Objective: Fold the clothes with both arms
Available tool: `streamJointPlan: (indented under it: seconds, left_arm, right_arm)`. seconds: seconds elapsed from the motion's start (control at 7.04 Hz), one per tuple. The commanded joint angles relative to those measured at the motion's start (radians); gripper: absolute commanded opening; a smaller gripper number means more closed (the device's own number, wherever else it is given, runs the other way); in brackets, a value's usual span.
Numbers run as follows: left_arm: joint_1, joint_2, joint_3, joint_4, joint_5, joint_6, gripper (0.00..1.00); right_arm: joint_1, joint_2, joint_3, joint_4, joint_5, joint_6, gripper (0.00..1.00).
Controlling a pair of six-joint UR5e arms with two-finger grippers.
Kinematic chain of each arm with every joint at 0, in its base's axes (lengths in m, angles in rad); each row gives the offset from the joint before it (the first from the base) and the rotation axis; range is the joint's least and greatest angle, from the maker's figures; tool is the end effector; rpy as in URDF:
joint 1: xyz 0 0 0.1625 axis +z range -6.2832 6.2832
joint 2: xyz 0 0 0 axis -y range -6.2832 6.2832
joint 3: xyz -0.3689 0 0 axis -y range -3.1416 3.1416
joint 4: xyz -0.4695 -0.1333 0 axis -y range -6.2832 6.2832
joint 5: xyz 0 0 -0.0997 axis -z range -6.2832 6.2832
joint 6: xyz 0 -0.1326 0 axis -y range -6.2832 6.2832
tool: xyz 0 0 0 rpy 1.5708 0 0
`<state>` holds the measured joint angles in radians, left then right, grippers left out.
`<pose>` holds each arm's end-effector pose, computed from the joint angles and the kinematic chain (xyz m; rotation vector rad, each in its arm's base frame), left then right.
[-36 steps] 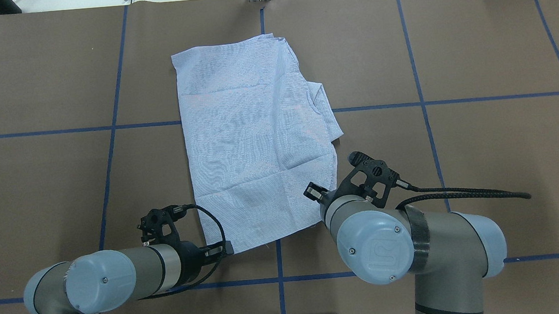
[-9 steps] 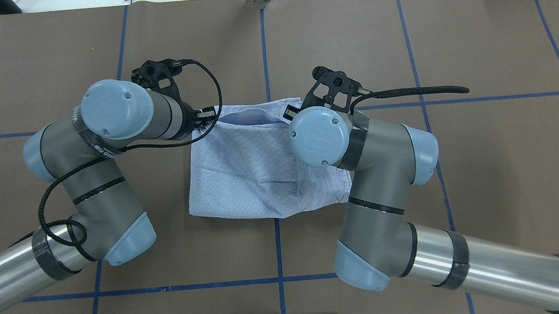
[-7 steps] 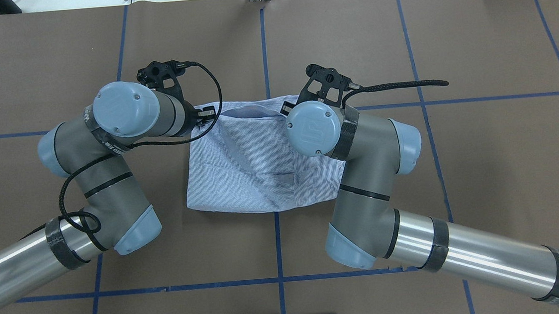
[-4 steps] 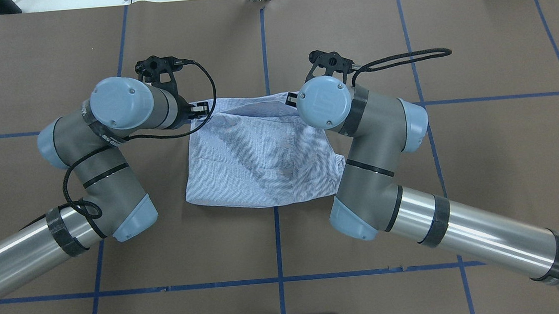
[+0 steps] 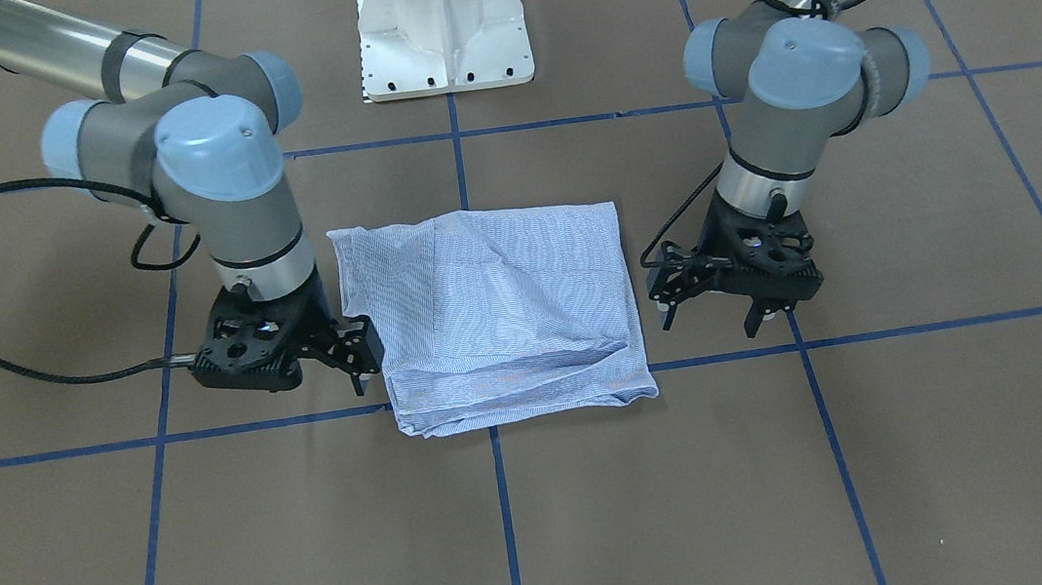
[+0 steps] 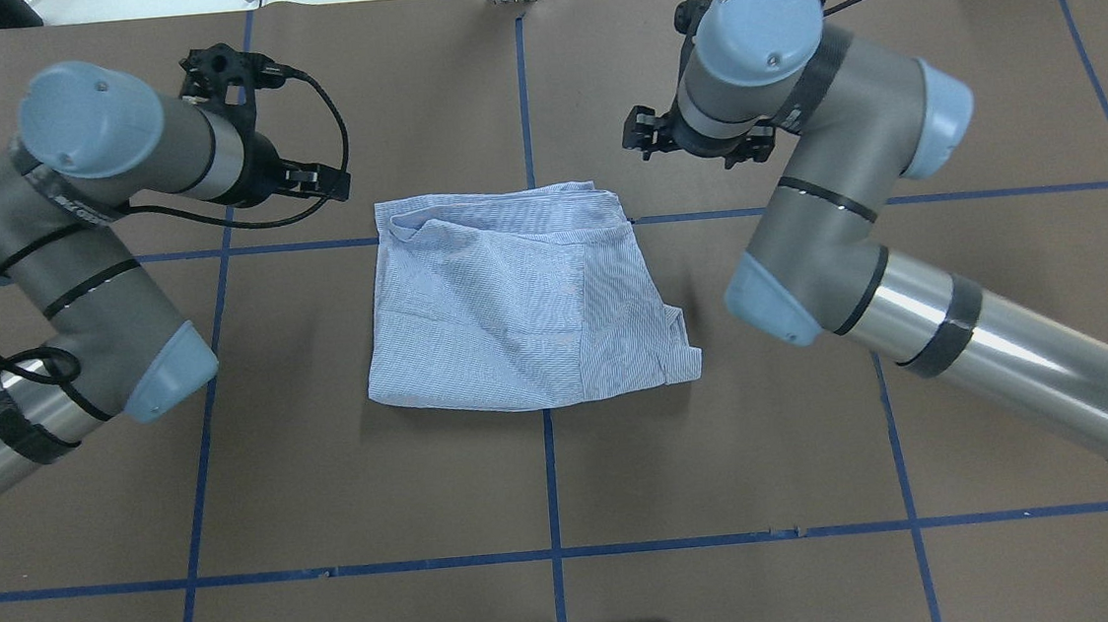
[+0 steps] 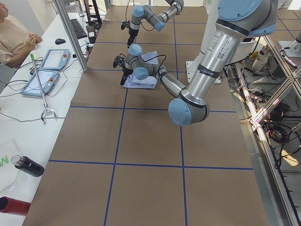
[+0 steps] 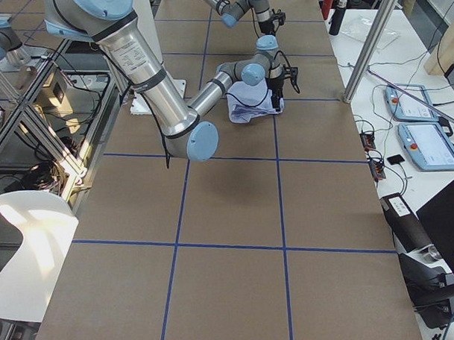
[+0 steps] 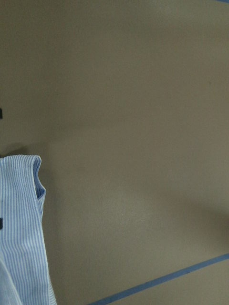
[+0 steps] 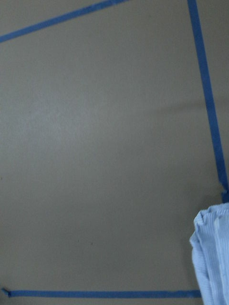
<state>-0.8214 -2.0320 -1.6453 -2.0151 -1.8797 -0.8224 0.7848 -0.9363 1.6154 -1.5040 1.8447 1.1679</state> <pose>0.4281 -0.5966 0.2408 0.4859 0.8875 0.0847 -0.4575 -0.5946 0.1908 0.1989 -0.7623 0.2599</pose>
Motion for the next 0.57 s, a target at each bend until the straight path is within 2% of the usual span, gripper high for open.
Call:
streamJointPlan:
  seconds: [0.0,0.14,0.43]
  left_arm:
    - [-0.117,0.163,-0.112,0.003,-0.092,0.232,1.0]
    - [-0.204,0.235,-0.132,0.001,-0.151,0.388,1.0]
    - [-0.361,0.332,-0.134,0.001,-0.241,0.66,1.0]
  right_arm:
    - [0.161,-0.224,0.227,-0.097,0.175,-0.333,1.0]
    - [0.271,-0.342,0.262,-0.099,0.253,-0.516,1.0]
    - [0.525,-0.552,0.264,-0.099,0.381,-0.968,1.0]
